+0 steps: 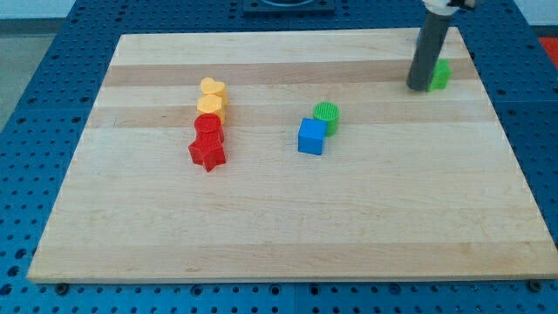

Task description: Place the green star vertically below the blue triangle

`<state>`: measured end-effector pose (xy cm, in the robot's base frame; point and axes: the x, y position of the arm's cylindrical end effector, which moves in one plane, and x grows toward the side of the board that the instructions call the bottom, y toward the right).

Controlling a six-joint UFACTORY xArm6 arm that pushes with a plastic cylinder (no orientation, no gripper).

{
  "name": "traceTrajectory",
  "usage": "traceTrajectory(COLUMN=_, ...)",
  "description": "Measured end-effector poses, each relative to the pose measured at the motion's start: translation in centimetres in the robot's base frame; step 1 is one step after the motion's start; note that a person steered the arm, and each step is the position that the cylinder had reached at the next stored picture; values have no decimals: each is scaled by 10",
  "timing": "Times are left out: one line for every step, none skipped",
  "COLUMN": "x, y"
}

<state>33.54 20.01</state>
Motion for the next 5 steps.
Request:
traceTrajectory(x=9, y=9)
traceTrajectory(x=18, y=10)
traceTrajectory(x=18, y=22)
traceTrajectory(x=17, y=37)
traceTrajectory(x=8, y=37)
